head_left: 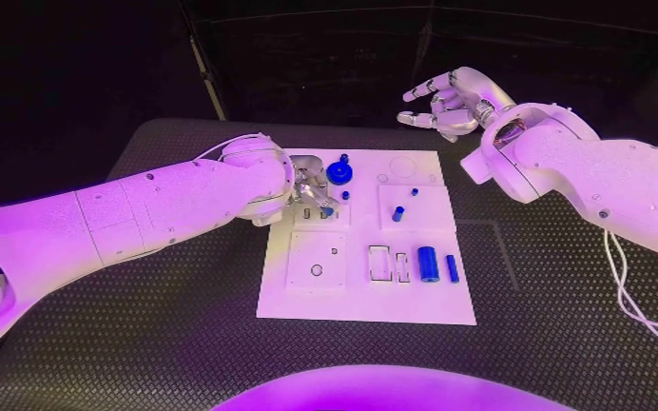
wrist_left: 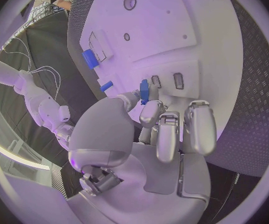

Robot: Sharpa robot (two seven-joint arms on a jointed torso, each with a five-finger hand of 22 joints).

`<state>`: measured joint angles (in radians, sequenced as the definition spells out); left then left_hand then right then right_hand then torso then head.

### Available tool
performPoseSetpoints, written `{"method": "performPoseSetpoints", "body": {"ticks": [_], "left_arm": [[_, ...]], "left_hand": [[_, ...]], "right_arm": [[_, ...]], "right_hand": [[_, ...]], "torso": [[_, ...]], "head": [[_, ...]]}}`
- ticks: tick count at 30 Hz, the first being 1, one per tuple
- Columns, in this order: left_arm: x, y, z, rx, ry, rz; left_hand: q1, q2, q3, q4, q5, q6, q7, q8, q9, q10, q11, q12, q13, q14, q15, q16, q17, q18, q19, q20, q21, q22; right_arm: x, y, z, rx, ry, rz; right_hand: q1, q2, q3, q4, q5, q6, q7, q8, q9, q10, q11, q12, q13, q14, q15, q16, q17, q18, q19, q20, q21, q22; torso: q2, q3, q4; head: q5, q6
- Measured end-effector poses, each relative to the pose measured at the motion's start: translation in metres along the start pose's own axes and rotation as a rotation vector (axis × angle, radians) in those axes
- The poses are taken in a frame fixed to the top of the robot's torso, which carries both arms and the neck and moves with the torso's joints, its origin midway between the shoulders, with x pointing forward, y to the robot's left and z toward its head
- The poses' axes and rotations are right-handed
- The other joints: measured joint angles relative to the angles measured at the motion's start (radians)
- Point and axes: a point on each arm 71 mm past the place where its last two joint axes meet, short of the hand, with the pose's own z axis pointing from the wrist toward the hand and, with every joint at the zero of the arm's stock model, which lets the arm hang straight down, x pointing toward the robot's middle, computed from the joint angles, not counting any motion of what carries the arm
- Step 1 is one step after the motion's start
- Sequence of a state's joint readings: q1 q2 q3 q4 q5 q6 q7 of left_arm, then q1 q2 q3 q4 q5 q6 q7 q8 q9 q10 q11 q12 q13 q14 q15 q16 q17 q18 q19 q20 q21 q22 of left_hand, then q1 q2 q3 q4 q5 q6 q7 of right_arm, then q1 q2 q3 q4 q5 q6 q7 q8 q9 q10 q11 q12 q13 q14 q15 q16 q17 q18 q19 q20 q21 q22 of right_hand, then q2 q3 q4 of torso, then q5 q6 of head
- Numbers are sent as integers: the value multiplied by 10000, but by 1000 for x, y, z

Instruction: Assemble the parts on the task board

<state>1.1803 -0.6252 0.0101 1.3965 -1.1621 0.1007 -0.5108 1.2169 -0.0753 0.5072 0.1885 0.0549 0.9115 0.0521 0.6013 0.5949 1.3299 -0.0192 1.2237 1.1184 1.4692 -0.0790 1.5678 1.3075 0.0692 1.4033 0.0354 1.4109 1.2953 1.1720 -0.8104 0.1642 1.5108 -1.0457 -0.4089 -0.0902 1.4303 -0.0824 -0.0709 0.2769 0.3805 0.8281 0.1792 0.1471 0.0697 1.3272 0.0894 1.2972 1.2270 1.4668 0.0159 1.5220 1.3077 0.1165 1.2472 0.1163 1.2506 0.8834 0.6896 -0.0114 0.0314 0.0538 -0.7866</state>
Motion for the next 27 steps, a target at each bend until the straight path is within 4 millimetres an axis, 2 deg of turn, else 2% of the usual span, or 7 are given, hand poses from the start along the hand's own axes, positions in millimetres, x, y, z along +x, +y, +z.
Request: {"method": "performPoseSetpoints", "body": {"ticks": [2, 13, 27], "left_arm": [[0, 1, -2, 6, -48, -76], [0, 12, -15, 104, -804, -814], [16, 20, -14, 88, -1840, -1710]], "left_hand": [[-56, -51, 98, -98, -1, 0, 0, 1, 30, 0, 0, 0, 0, 0, 0, 0, 0, 0, 0, 0, 0, 18], [-143, -121, 221, -113, -9, 3, 3, 62, 101, 181, -46, 70, 173, -1, 1, 0, 0, -1, 108, 36, 46, 128], [-213, -264, 383, -216, -18, 20, 21, 112, 138, 334, -58, 185, 311, -2, 3, 0, -1, 0, 212, 6, 131, 127]], "right_arm": [[0, 0, 0, 2, 1, -1], [-2, -2, -1, 35, -18, -10], [-4, -6, 0, 123, -74, -14]], "right_hand": [[-2, 1, 0, 0, 0, 0, 0, 0, 0, 0, 0, 0, 0, 0, 0, 0, 0, 1, 0, 0, 0, 0], [-52, 52, 0, 0, 37, 0, 0, 0, 0, 0, 0, 0, -10, 0, 0, 0, -1, 1, 0, 0, -42, -23], [-93, 93, -28, 28, 76, 36, -35, 0, 0, 0, 0, 0, -9, 0, 0, 0, -2, 1, 0, 0, -42, -31]], "torso": [[0, 0, 5], [-11, 12, 16], [-84, 84, 104]], "head": [[7, -4], [77, -30], [56, -156]]}}
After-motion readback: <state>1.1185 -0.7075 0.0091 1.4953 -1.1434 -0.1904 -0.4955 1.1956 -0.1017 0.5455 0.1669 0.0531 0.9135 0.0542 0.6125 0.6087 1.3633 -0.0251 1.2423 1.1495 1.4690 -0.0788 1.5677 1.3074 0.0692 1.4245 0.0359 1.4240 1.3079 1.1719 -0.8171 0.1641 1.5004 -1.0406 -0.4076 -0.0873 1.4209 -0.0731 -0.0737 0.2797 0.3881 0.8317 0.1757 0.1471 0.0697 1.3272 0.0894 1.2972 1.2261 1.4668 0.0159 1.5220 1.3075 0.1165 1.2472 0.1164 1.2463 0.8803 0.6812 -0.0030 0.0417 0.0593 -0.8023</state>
